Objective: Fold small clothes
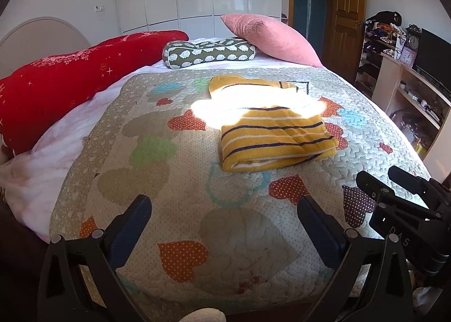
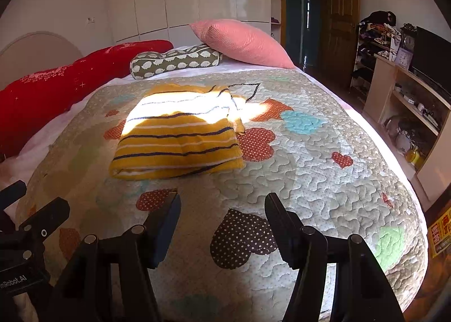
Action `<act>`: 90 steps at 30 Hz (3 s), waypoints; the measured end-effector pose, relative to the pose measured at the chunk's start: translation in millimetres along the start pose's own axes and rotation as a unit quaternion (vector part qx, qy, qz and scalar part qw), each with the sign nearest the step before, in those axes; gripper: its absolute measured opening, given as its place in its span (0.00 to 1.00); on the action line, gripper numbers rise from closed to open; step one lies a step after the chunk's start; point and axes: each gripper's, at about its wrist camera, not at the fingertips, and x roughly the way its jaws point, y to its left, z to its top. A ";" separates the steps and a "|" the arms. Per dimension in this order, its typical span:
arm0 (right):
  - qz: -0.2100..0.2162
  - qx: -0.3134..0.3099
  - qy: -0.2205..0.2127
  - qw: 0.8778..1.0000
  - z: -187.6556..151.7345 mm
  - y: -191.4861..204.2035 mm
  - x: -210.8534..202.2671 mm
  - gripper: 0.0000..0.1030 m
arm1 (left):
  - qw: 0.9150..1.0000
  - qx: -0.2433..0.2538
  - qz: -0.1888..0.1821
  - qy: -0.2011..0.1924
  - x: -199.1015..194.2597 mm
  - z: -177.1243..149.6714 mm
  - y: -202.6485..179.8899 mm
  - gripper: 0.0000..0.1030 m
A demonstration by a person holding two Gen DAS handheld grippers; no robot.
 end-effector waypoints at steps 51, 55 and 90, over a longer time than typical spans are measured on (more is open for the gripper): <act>-0.092 -0.072 0.056 0.992 -16.0 6.9 23.5 0.65 | 0.995 -0.009 -0.021 0.093 44.5 -21.8 0.2 1.00; -0.091 -0.073 0.058 0.992 -17.2 8.6 24.6 0.65 | 0.995 -0.010 -0.022 0.094 44.8 -21.9 0.4 1.00; -0.087 -0.083 0.061 0.991 -21.7 11.9 28.3 0.65 | 0.995 -0.014 -0.019 0.097 48.9 -25.0 1.5 1.00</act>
